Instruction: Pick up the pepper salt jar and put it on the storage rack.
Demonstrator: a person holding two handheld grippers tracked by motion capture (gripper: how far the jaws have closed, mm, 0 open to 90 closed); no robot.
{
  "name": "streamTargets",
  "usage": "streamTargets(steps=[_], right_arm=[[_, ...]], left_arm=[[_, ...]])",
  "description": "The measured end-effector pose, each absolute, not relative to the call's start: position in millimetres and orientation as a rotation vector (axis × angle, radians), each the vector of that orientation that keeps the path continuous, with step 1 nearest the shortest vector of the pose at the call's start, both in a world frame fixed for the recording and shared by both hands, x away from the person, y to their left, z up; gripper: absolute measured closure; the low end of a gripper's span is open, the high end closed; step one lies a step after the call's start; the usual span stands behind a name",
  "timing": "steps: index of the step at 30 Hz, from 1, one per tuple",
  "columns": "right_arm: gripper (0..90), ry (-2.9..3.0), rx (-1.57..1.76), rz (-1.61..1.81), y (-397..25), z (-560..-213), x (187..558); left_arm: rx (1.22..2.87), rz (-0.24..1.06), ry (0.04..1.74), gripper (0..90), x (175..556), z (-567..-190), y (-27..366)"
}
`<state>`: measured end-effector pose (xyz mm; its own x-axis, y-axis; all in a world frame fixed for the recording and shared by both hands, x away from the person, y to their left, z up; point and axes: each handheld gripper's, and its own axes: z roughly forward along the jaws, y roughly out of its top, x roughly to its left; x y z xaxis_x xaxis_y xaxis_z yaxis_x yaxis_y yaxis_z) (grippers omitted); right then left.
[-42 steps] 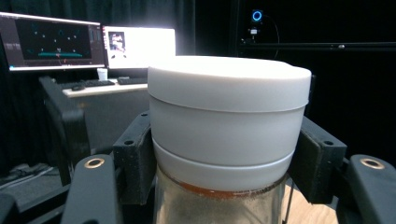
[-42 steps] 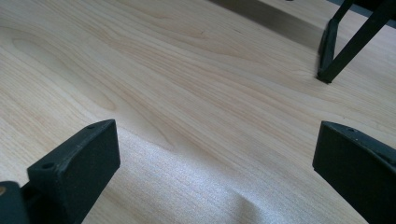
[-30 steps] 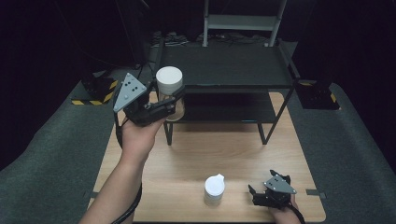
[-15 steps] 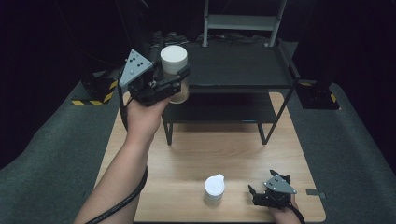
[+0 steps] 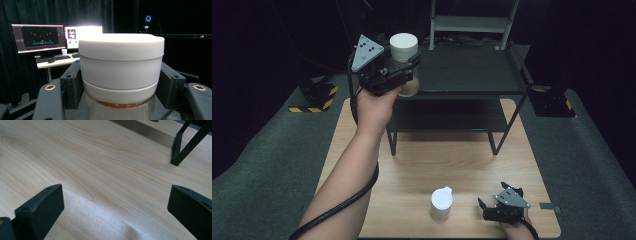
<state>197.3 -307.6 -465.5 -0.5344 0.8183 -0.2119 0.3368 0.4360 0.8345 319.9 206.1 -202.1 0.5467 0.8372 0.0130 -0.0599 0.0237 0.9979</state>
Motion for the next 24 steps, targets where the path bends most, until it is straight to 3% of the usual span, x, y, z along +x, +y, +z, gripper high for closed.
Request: streamTargets(steps=[24], right_arm=[[0.0,2.079,0.959,1.035,-312,-466,197]], left_arm=[[1.411,0.81,0.751,33.9,365,-202,165]])
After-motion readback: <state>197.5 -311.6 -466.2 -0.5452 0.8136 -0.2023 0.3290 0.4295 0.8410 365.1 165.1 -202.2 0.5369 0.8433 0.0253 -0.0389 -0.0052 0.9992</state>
